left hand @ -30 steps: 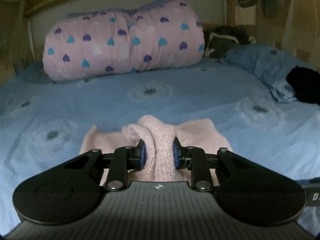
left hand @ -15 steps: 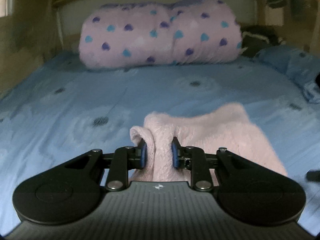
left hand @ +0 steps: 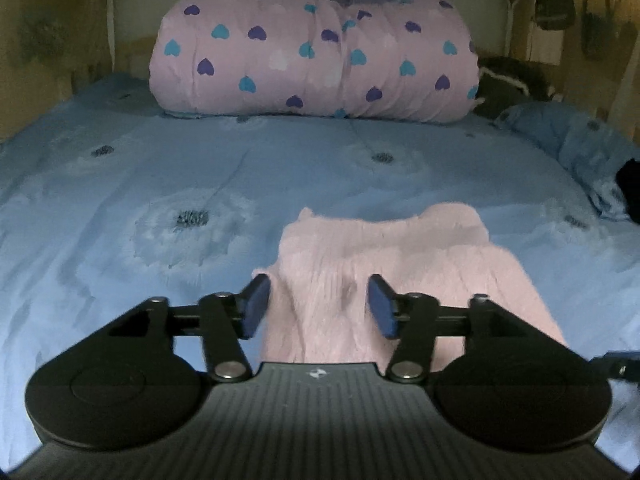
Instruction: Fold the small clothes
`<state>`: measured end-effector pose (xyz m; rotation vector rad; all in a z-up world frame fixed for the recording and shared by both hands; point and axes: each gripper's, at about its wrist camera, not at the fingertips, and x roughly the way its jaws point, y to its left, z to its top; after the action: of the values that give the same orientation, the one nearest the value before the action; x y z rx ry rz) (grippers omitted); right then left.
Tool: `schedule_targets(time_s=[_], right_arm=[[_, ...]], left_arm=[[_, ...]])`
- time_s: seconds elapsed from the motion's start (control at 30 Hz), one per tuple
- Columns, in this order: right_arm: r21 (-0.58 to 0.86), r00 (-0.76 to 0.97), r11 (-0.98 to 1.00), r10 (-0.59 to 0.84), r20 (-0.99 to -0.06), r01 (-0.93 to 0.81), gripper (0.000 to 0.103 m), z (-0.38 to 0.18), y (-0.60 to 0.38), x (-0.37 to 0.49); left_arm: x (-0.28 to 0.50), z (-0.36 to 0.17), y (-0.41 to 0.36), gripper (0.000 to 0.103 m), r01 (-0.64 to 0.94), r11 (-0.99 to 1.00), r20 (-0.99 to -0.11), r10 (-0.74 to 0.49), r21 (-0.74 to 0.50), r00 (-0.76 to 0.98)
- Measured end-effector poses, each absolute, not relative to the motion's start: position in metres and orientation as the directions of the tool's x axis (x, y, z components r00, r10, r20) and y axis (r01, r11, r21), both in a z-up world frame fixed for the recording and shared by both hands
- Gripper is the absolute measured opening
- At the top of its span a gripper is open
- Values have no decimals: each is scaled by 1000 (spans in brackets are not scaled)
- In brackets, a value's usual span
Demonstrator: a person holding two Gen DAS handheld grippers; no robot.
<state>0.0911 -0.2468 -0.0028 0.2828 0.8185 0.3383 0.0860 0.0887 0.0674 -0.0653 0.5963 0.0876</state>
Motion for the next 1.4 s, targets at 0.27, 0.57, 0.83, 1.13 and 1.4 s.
schedule_targets(time_s=[0.27, 0.57, 0.83, 1.13, 1.4], right_arm=[[380, 636, 908, 401, -659, -180, 56, -3, -248, 91], [378, 634, 908, 400, -662, -179, 56, -5, -247, 92], [367, 632, 910, 402, -663, -194, 56, -6, -244, 90], [348, 632, 913, 401, -663, -214, 56, -7, -239, 90], [326, 637, 912, 408, -654, -249, 56, -7, -232, 87]], left_arm=[[136, 63, 80, 67, -107, 994, -596, 66, -34, 800], [177, 41, 83, 57, -194, 981, -647, 135, -21, 751], [185, 55, 89, 14, -176, 984, -577, 155, 20, 802], [188, 45, 89, 23, -136, 989, -646, 136, 50, 751], [132, 80, 103, 73, -117, 992, -656, 64, -37, 752]])
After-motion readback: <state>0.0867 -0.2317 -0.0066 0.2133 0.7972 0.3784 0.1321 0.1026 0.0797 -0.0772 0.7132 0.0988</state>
